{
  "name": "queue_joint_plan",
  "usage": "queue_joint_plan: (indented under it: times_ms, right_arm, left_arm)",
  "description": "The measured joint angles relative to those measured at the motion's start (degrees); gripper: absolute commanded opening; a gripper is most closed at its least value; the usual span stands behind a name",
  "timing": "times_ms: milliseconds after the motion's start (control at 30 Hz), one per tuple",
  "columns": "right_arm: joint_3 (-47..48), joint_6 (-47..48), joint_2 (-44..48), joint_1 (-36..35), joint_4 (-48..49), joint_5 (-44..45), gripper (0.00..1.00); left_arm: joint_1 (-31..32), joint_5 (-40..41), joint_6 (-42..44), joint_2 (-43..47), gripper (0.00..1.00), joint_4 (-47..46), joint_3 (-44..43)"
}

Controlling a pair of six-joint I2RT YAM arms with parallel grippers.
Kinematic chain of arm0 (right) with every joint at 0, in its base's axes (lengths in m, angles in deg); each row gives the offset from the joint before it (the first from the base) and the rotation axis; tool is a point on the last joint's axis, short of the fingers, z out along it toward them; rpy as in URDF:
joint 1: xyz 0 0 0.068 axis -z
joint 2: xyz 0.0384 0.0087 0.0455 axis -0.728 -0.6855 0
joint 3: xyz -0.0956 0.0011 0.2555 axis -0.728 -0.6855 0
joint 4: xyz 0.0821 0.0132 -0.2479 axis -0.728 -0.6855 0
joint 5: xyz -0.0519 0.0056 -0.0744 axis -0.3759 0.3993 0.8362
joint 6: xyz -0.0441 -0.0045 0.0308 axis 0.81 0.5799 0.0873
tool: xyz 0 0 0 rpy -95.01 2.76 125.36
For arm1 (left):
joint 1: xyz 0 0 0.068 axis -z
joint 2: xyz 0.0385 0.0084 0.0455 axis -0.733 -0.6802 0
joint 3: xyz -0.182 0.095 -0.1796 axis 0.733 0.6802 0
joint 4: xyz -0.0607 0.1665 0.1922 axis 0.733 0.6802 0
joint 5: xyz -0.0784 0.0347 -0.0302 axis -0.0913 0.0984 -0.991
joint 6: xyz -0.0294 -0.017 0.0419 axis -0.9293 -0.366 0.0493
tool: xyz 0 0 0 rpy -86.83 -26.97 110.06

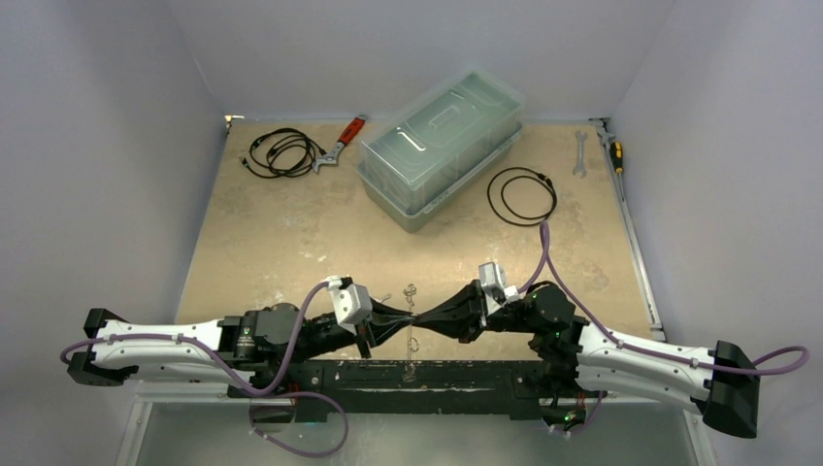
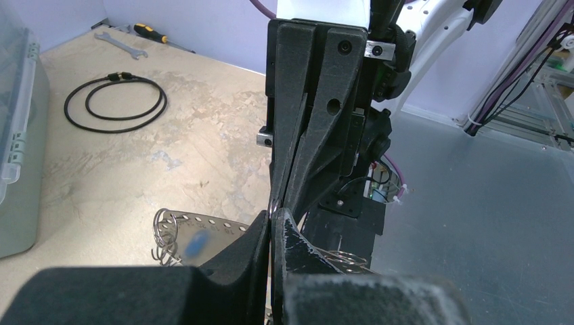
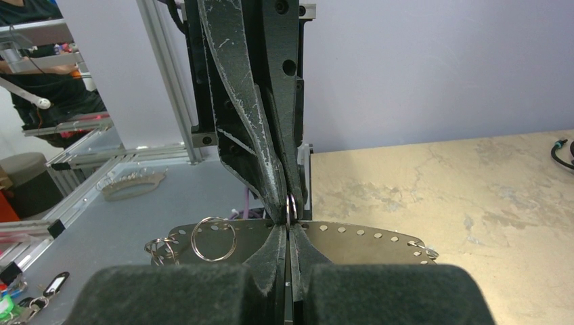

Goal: Put the keys on the keyring

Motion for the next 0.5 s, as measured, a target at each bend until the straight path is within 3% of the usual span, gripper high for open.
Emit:
queue_joint_plan:
  times_ms: [100, 500]
  right_arm:
    - [0.22, 0.13, 0.13, 0.00, -0.79, 0.39, 0.00]
    - [2.95, 3.21, 0.33, -0.04, -9.07, 4.46, 0.00]
  left_arm:
    - [0.00, 0.07, 0.00, 0.00, 0.01, 0.17, 0.00]
    - [0.00, 1.64, -0.15, -0.07, 0.38, 2.16, -0.02]
